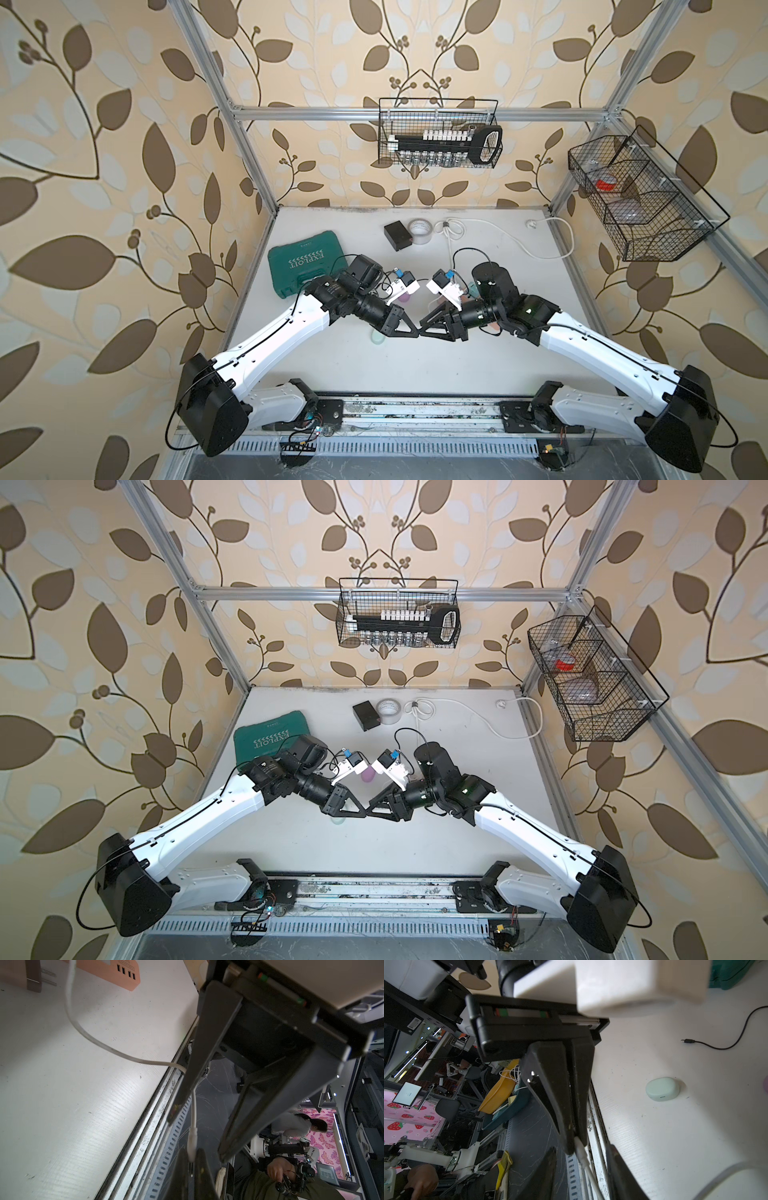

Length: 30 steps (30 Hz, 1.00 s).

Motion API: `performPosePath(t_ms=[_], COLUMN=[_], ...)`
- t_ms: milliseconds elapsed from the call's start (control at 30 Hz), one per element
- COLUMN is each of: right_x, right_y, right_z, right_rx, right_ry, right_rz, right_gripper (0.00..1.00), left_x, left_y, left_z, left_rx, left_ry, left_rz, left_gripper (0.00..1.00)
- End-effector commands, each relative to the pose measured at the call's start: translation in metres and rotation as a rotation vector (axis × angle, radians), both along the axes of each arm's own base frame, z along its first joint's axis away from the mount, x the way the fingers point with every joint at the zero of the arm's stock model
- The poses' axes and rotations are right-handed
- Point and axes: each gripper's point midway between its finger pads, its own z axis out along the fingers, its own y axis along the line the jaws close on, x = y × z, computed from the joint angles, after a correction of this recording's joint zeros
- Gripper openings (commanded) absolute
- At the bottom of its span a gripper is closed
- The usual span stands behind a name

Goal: Charge the bluetooth headset
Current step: Adjust the charging cable.

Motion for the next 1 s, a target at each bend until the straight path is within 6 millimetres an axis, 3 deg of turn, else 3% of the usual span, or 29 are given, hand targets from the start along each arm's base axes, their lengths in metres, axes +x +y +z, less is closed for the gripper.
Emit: performPosePath(t_ms=[0,200,367,533,767,967], right_x=[-0.005,-0.001,-0.001,-0.003,-0.008,-0.012], right_y=[-0.002,-0.006,-0.008,-0.009,-0.008,-0.007], right_z=[-0.005,-0.007,-0.01,-0.008,-0.007,-0.004], right_rx=[-0.01,-0.006,-0.003,0.008,0.021,0.038], right_ry=[0.006,0.019,0.027,0.026,0.038,0.042], right_rz=[0.023,0.008,0.009,0.02,0.053,0.076], right_gripper=[0.44,0.28,0.21,0.31,0.26,0.3], left_x=[0.005,0.006,0.007,0.008,0.01,0.012], left_y=[-0.003,-0.003,-0.002,-0.002,-0.002,-0.002], left_z=[0.02,0.019,0.019,0.019,0.019,0.018], left_rx=[-0.058,-0.053,-0.051,-0.05,-0.048,-0.045], left_ry=[-0.087,-0.088,-0.091,-0.094,-0.096,-0.098], left_rz=[-0.009,-0.002,0.002,0.005,0.01,0.015], left_gripper=[0.0,0.0,0.0,0.0,0.0,0.0])
